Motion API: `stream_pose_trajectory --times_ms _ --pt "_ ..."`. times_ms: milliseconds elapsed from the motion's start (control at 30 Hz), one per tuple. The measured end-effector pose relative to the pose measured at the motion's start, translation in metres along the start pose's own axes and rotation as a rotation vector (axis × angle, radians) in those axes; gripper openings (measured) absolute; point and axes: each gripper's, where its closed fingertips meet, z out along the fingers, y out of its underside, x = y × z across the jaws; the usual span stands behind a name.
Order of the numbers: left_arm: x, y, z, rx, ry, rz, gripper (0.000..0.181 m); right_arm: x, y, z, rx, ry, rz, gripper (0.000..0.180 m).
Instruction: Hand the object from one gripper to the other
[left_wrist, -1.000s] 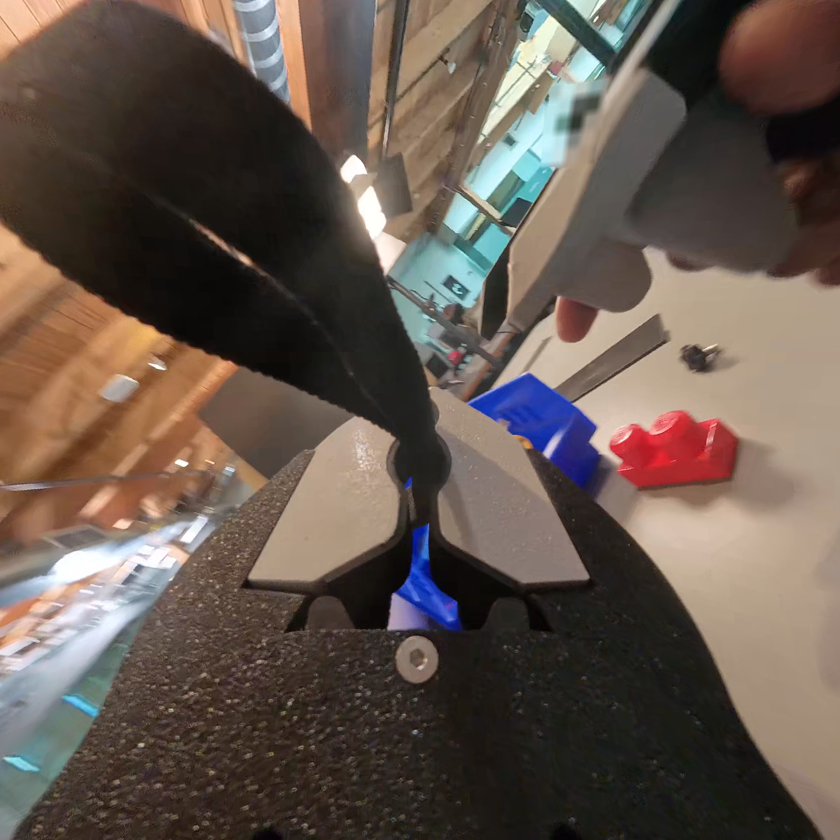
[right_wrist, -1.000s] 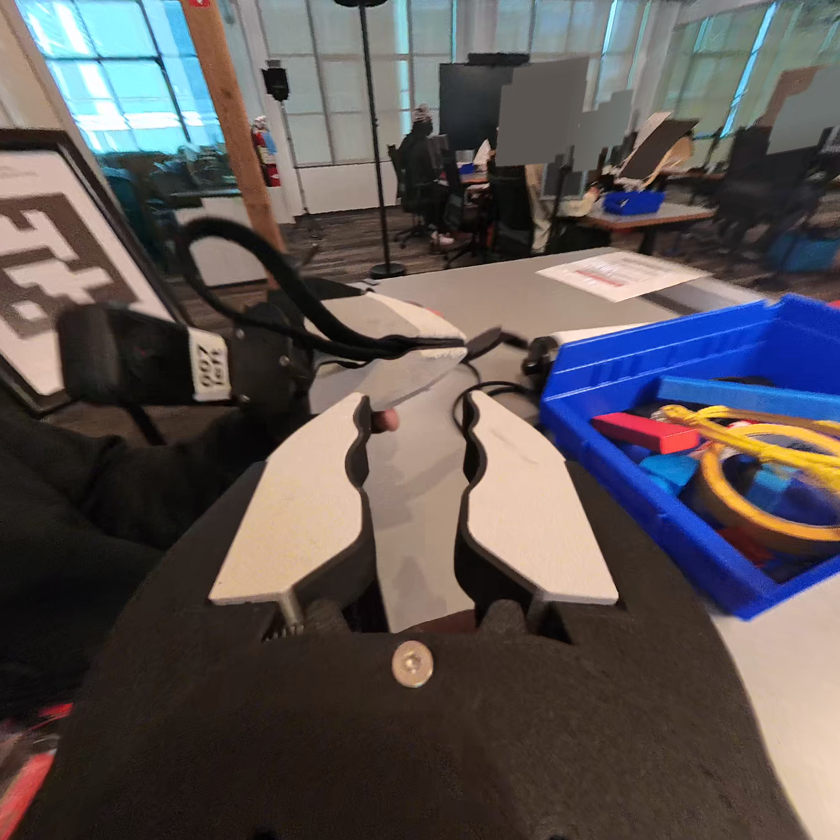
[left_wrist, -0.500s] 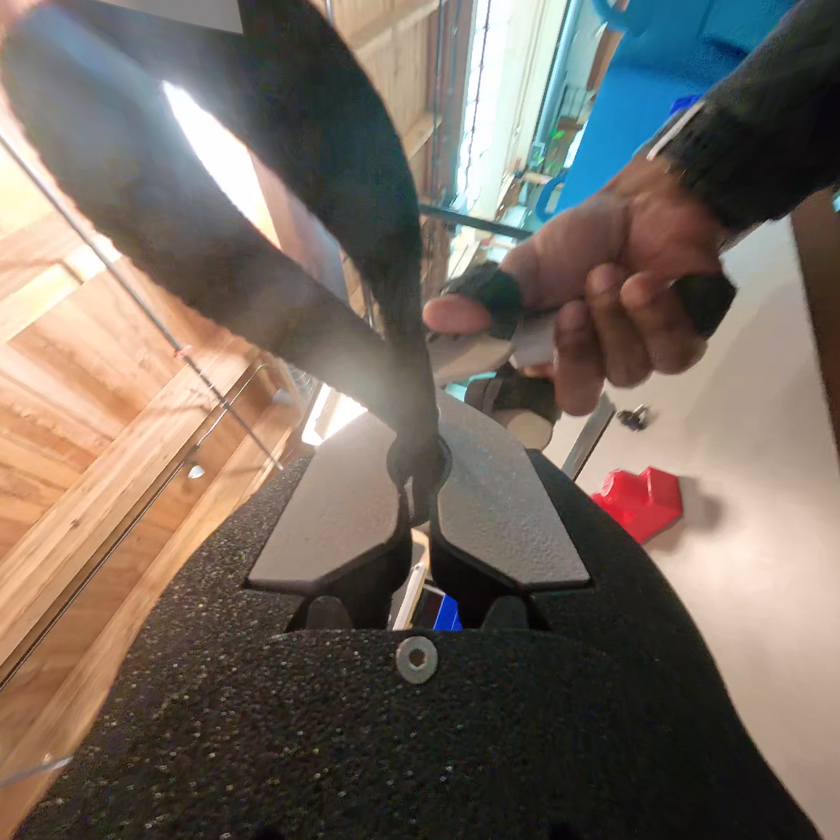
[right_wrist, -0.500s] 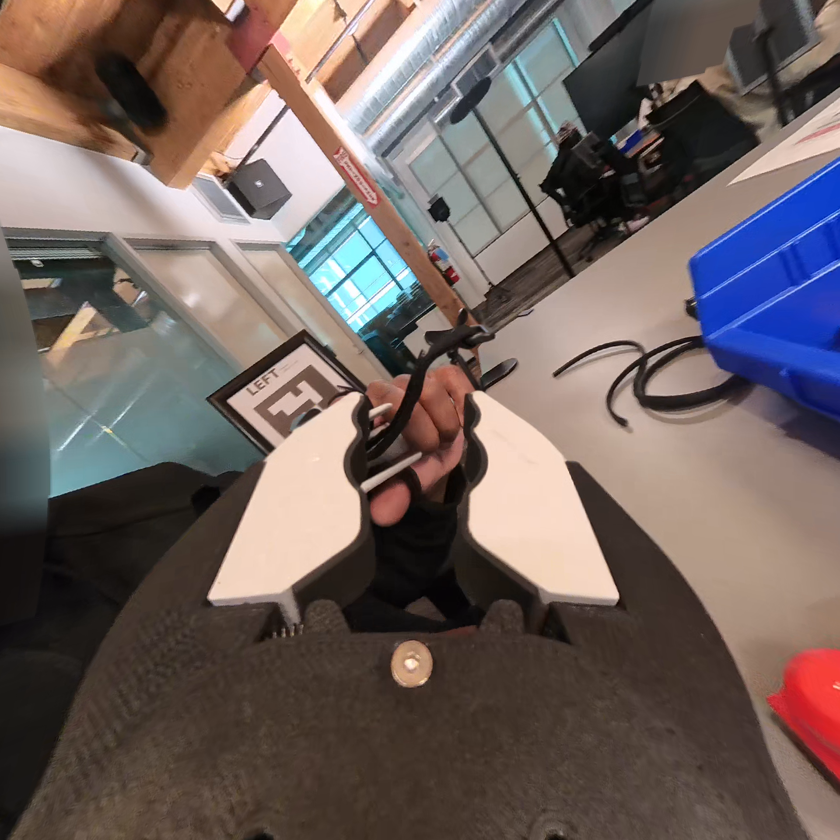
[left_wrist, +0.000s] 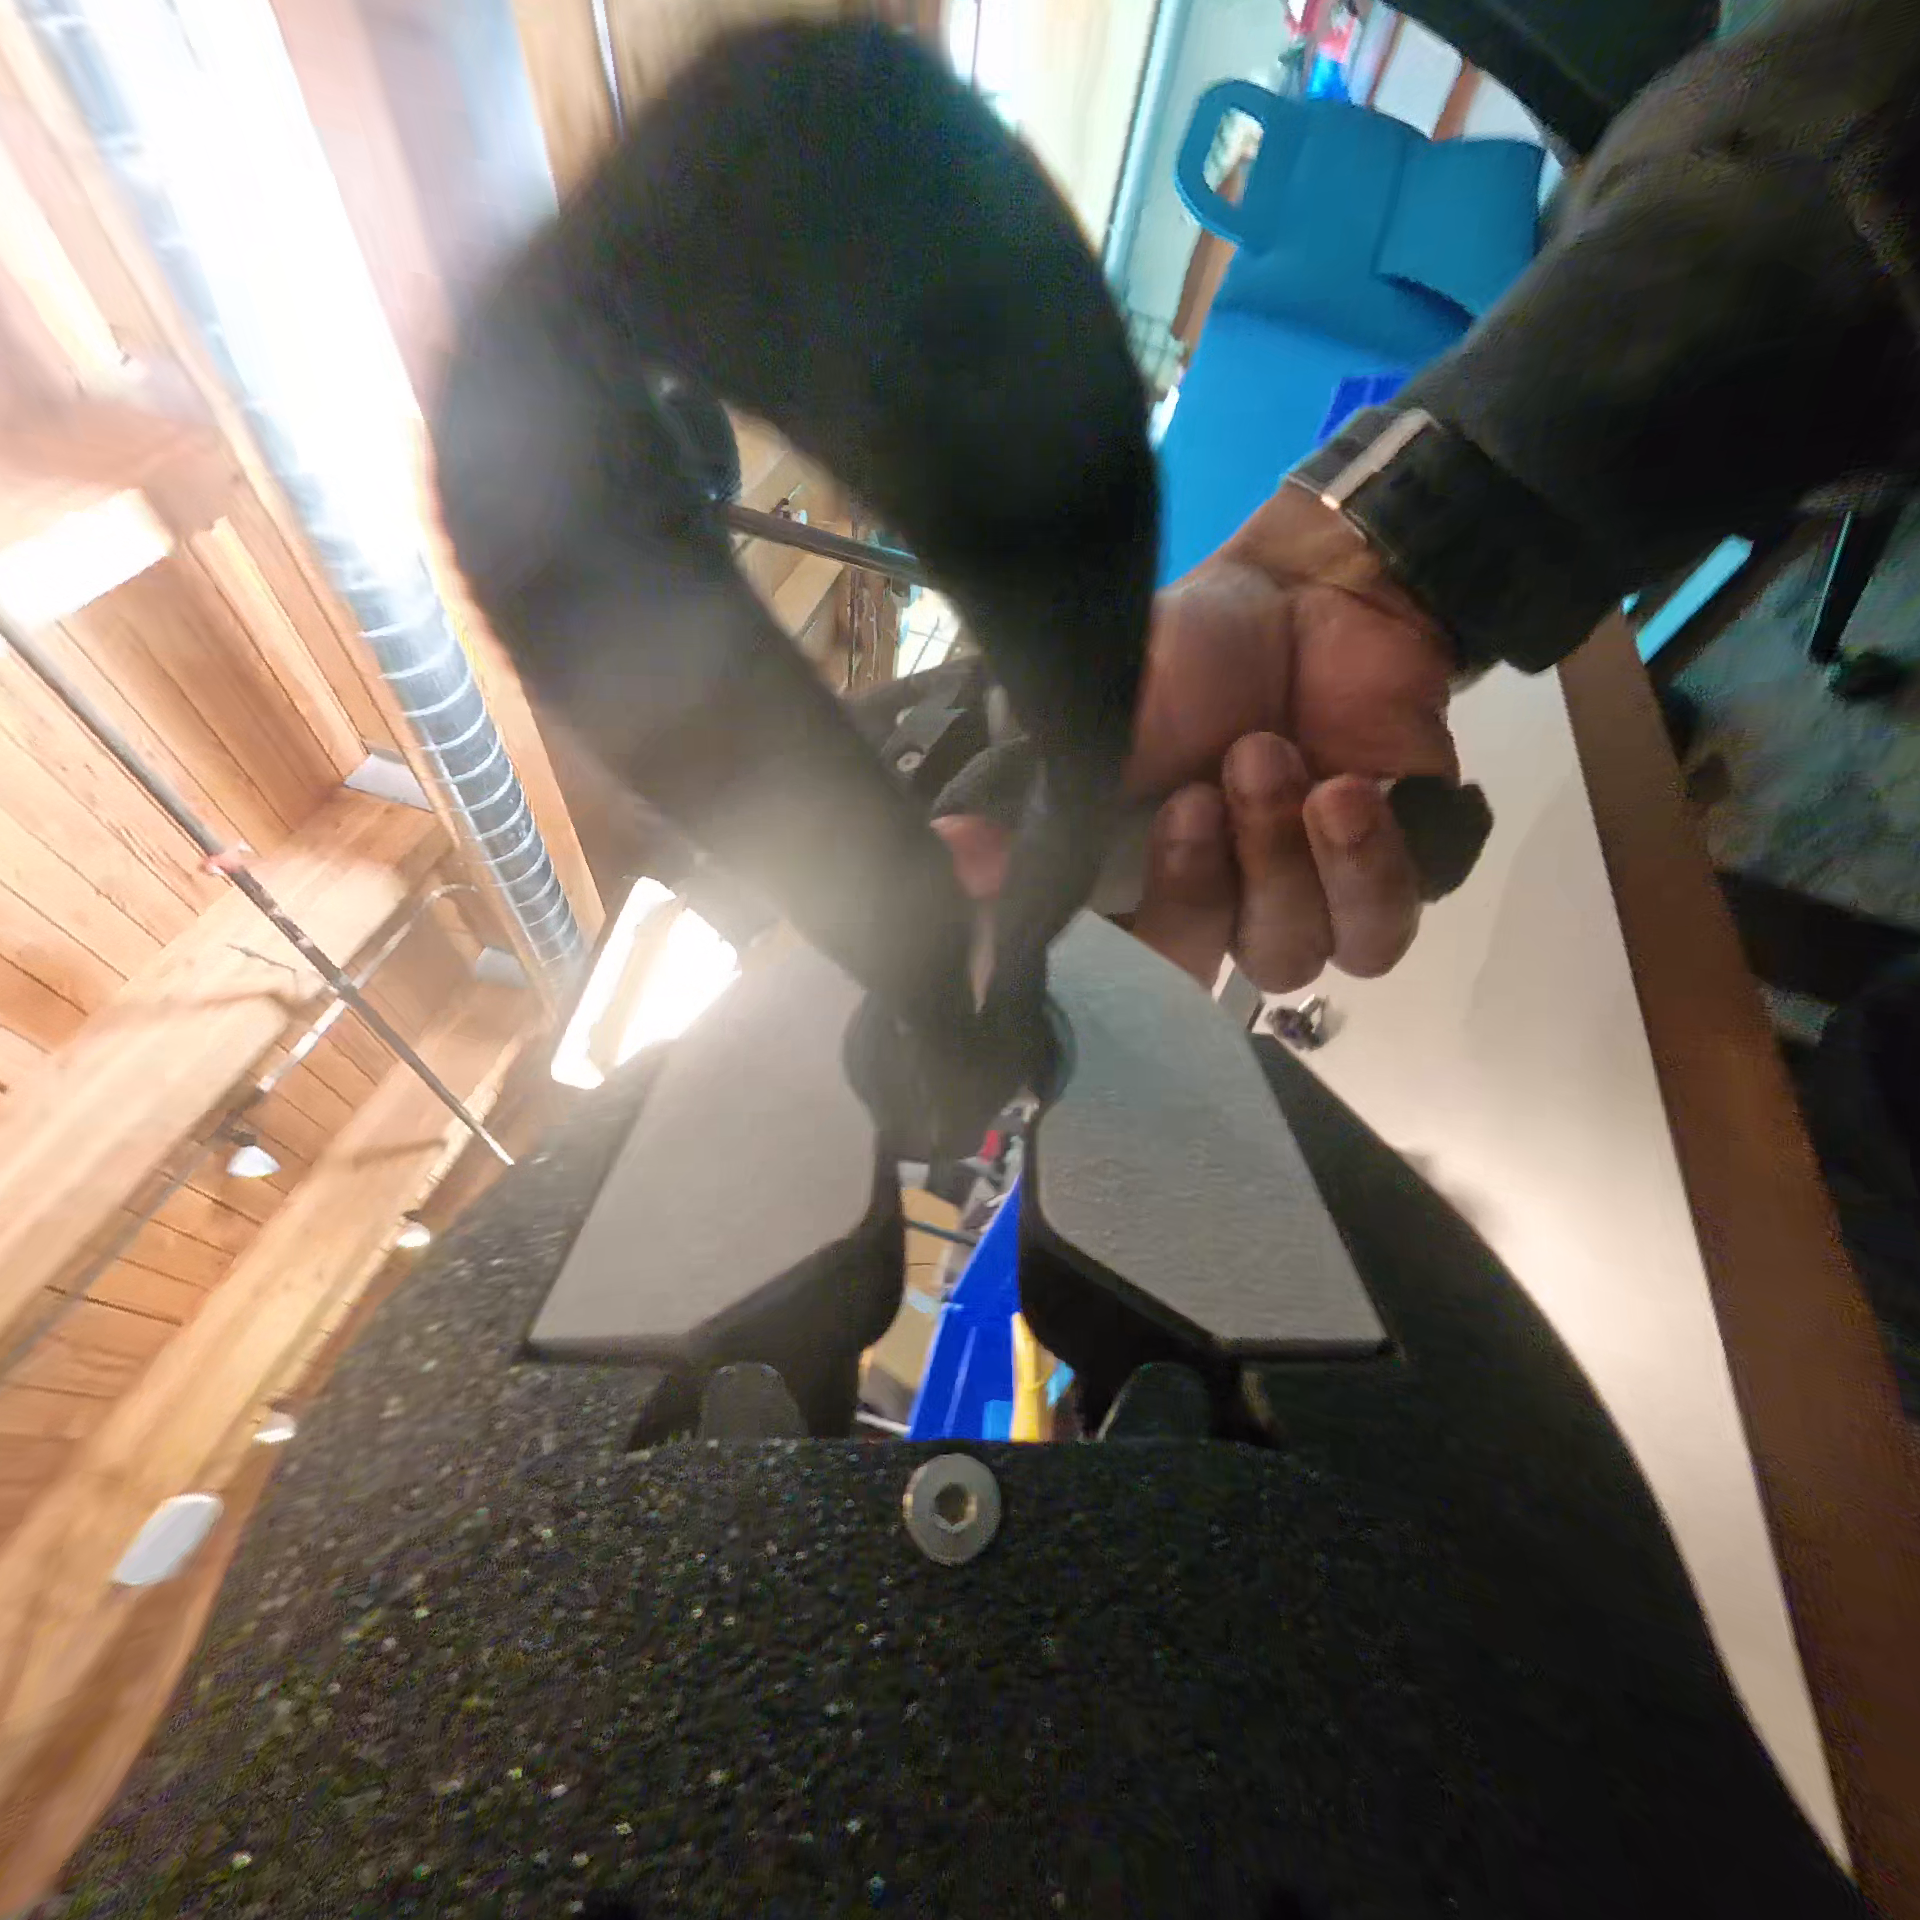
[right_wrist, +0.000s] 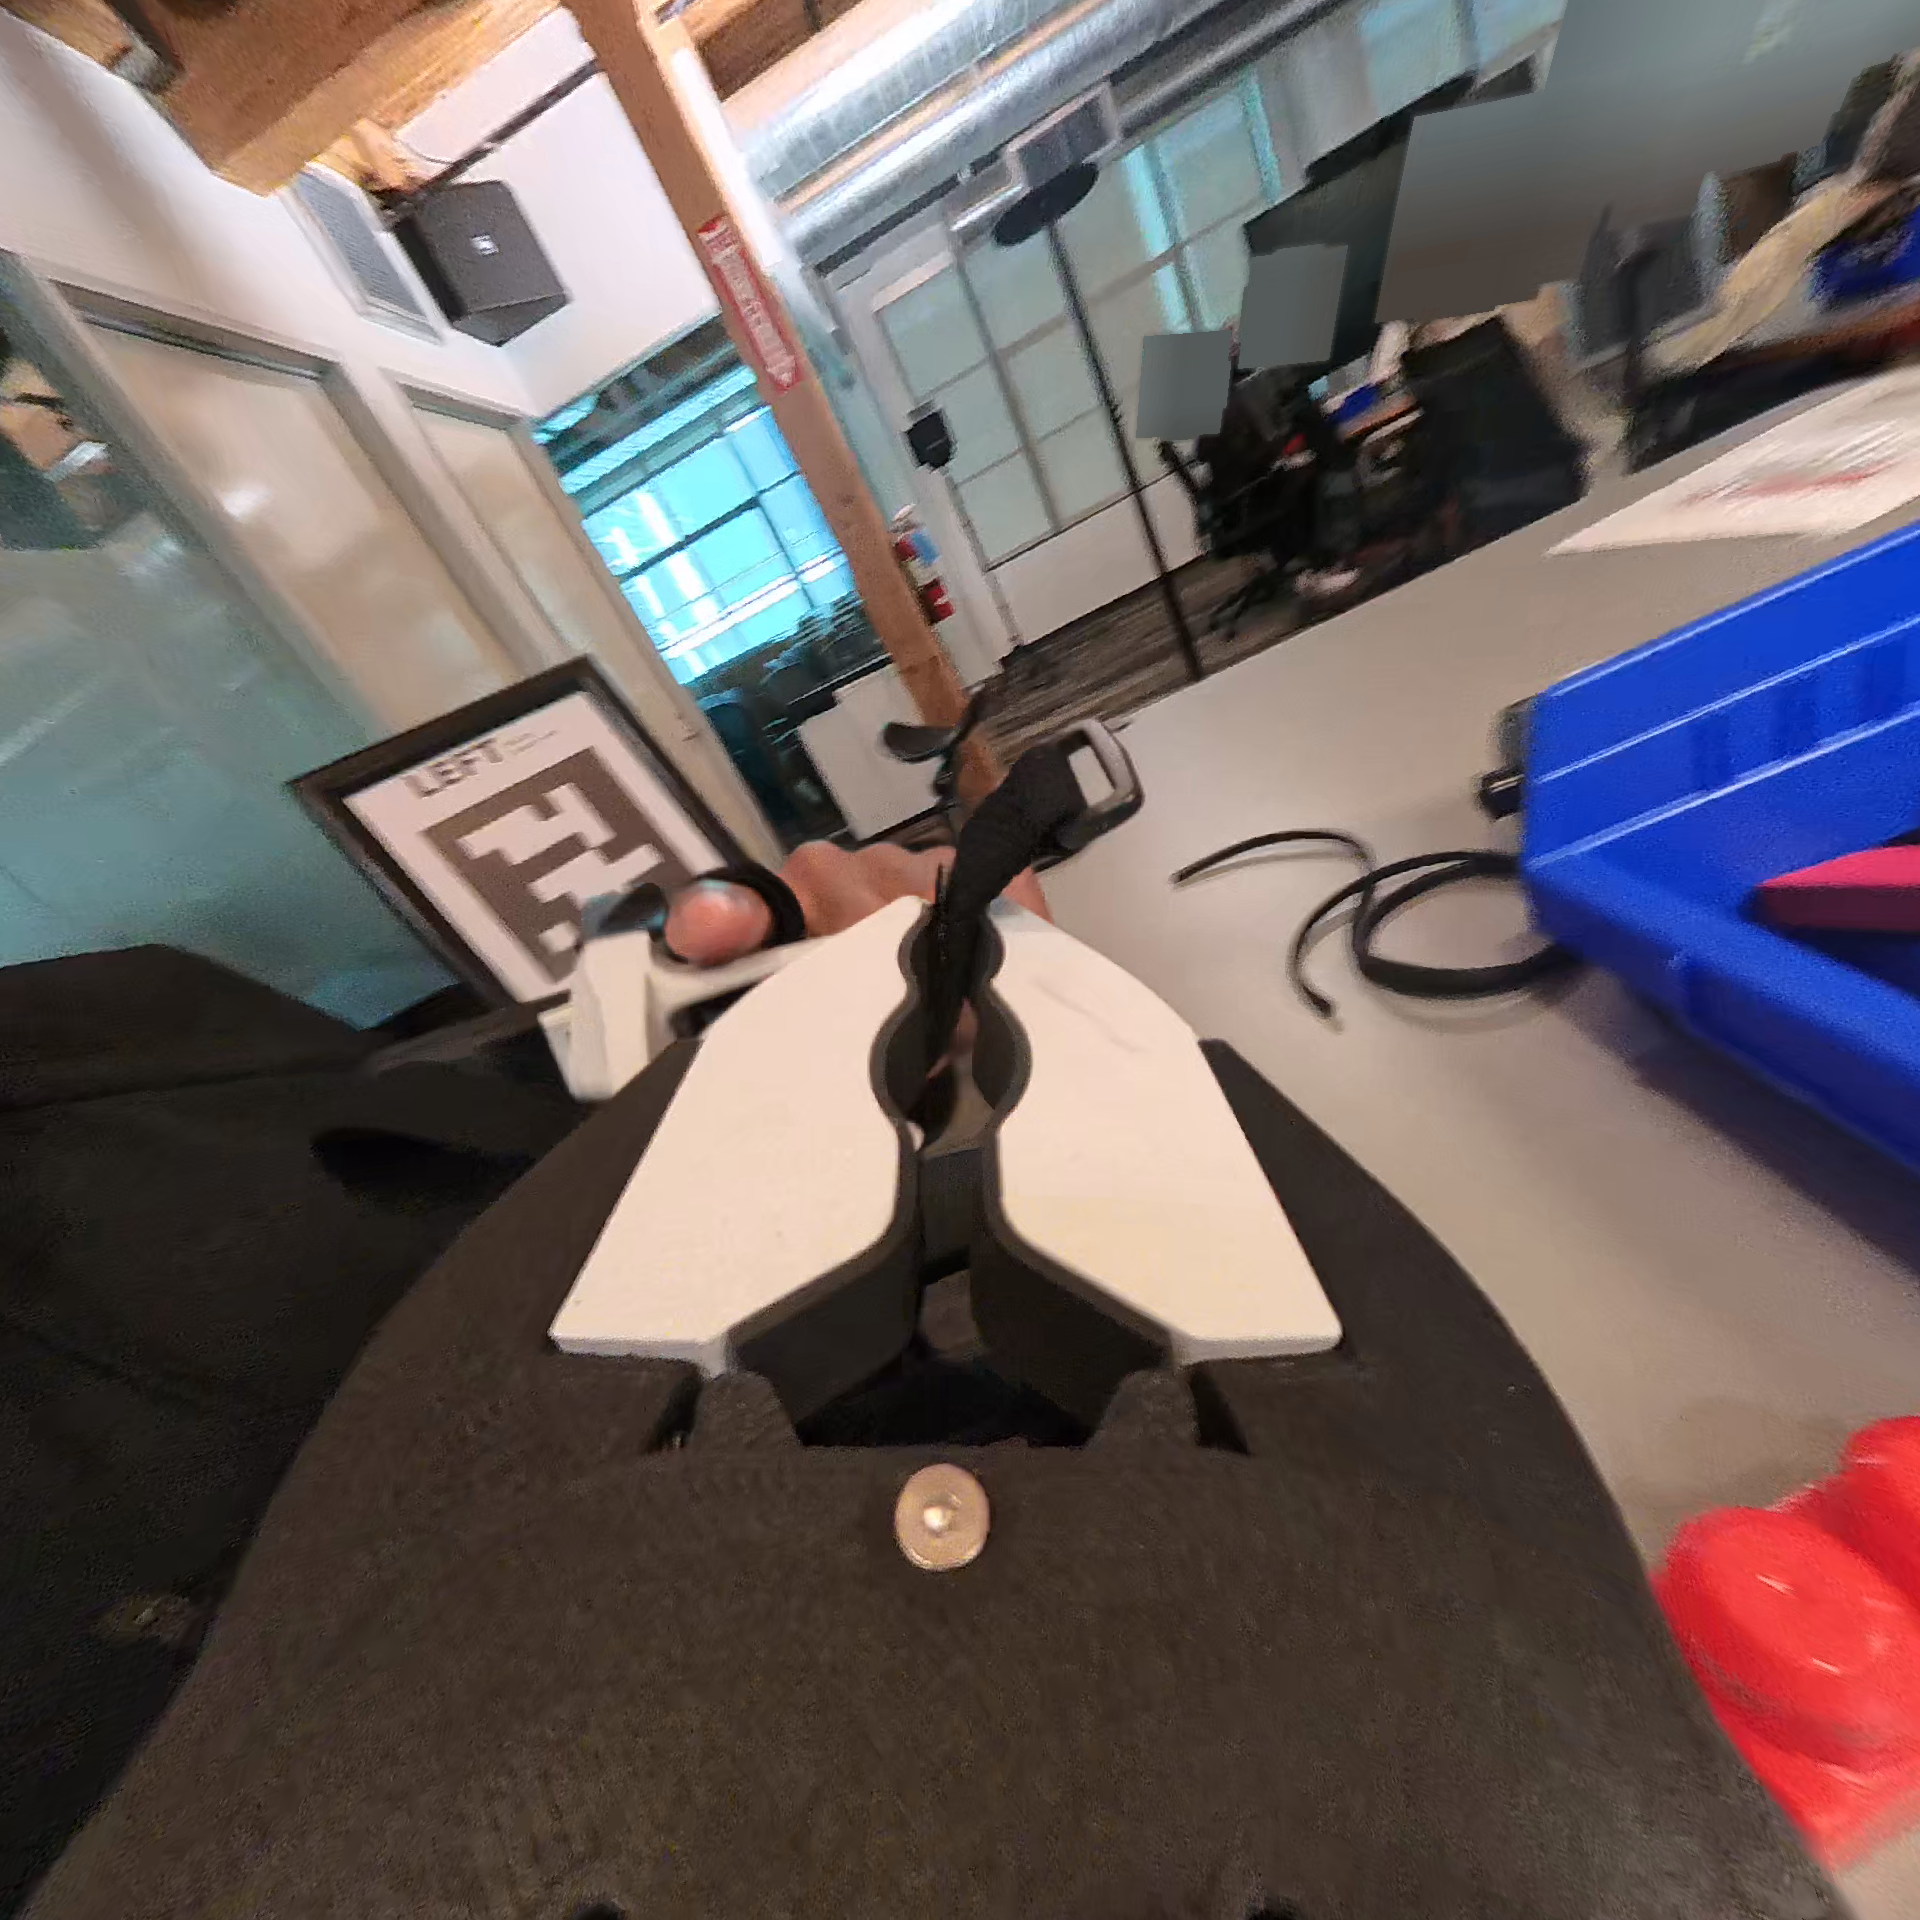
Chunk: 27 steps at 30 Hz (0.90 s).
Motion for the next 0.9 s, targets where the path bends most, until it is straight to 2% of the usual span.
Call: stream_pose_trajectory --times_ms 167,267,400,500,567,733,900 --pt "-0.003 0.029 -0.009 -0.046 0.085 -0.37 0.065 0.013 -0.033 -0.028 0.117 0.203 -0.18 0.003" --pt "0.004 0.044 -0.023 -0.071 0.206 -0.63 0.077 0.016 -0.044 -0.041 0.14 0.28 -0.289 0.003" --pt "-0.003 0.046 -0.041 -0.023 0.305 -0.956 0.077 0.013 -0.048 -0.048 0.146 0.309 -0.381 0.003" --pt "-0.012 0.025 -0.054 0.134 0.438 -1.255 0.068 0.014 -0.048 -0.05 0.128 0.344 -0.444 0.003" --pt "-0.012 0.026 -0.058 0.155 0.451 -1.298 0.067 0.011 -0.048 -0.05 0.113 0.353 -0.478 0.003" --pt "-0.014 0.039 -0.035 0.031 0.388 -1.431 0.062 -0.002 -0.044 -0.039 0.102 0.301 -0.501 0.003" --pt "0.01 0.025 -0.011 -0.023 0.479 -1.476 0.059 -0.014 -0.028 -0.019 0.063 0.21 -0.498 0.003"
